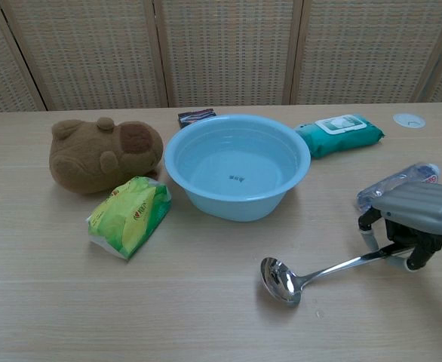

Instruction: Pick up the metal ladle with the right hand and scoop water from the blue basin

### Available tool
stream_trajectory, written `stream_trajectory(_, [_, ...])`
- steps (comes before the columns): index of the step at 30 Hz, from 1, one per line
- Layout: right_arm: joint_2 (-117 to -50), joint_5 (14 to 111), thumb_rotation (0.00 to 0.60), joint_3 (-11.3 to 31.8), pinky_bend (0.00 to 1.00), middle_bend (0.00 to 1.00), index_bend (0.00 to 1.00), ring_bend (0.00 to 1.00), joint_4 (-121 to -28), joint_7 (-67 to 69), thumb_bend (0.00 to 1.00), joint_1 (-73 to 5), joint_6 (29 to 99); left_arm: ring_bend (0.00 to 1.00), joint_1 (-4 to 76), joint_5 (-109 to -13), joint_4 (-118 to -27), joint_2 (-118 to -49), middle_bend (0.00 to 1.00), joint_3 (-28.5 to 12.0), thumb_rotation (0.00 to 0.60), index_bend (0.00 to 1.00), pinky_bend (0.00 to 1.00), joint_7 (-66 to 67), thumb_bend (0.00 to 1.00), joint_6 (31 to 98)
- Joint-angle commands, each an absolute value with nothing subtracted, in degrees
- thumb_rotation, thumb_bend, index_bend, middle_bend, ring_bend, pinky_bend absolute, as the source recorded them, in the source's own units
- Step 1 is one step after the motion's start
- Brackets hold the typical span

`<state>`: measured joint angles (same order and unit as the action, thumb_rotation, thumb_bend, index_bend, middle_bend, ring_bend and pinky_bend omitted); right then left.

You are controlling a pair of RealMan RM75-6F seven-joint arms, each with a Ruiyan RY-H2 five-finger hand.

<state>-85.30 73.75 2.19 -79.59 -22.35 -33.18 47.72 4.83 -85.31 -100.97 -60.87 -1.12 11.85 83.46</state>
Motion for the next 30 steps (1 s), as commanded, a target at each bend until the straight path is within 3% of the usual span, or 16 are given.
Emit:
stream_trajectory(1, [-81.42,74.14,0.600,2.06,1.00,0.97,0.68,0.75,-84.22,-20.11,0.65,-32.66,48.44,0.00,4.74,-85.62,-101.01,-60.79,0.00,-1.00,0.600,0.00,0.00,11.74,0.00,83.70])
stream_trajectory(9, [-73.14,74.37,0.600,2.60,1.00,0.97,0.69,0.75,-94.73,-17.67,0.66,-32.33,49.76,0.00,4.55,-86.31,-100.95,-60.60,0.00,-0.74,0.600,0.00,0.00,11.17,0.00,84.16])
stream_trajectory(19, [-60.86,67.88,0.600,7.93,1.00,0.97,0.69,0.75,-109.83,-18.90,0.66,-36.29,48.69,0.00,5.11,-85.50,-100.85,-60.41,0.00,-0.89,0.600,0.00,0.00,10.73,0.00,82.94])
stream_trajectory(24, [-58.01,55.17,0.600,11.67,1.00,0.97,0.69,0.75,-112.17,-26.78,0.66,-43.28,46.74,0.00,5.33,-85.05,-100.62,-60.65,0.00,-1.09,0.600,0.00,0.00,10.98,0.00,82.68])
stream_trajectory(30, [-61.76,33.74,0.600,12.22,1.00,0.97,0.69,0.75,-106.82,-40.06,0.66,-55.79,48.48,0.00,6.07,-83.94,-100.37,-60.94,0.00,-1.30,0.600,0.00,0.00,11.41,0.00,81.17])
